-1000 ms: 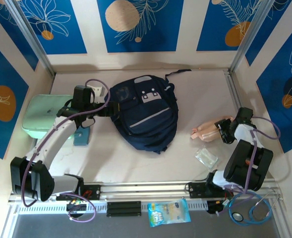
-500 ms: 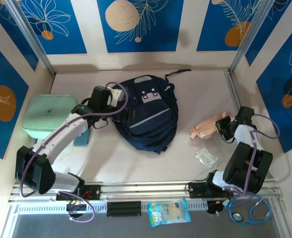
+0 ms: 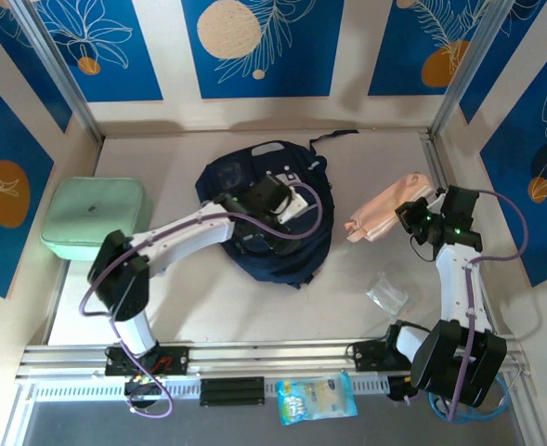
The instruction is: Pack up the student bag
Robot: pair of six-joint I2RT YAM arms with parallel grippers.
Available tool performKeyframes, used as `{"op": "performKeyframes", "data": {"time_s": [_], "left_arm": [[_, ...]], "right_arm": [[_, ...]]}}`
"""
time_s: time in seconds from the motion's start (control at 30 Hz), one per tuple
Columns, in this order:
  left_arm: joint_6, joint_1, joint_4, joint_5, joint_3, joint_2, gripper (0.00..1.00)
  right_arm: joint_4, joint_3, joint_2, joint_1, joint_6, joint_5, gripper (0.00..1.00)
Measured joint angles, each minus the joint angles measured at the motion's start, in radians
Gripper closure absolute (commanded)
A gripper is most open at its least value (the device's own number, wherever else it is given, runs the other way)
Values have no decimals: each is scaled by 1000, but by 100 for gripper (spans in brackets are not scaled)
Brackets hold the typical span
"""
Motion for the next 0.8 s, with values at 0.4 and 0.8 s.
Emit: {"op": "performKeyframes", "data": {"time_s": [0.4,0.8], "left_arm": [[89,-24,-168,-100,201,254,42],[114,-34,-240,-136,260,285,100]], "right_arm": [[-28,0,-17,3,19,-8,100],[-29,0,-29,3,19,-15,100]]}}
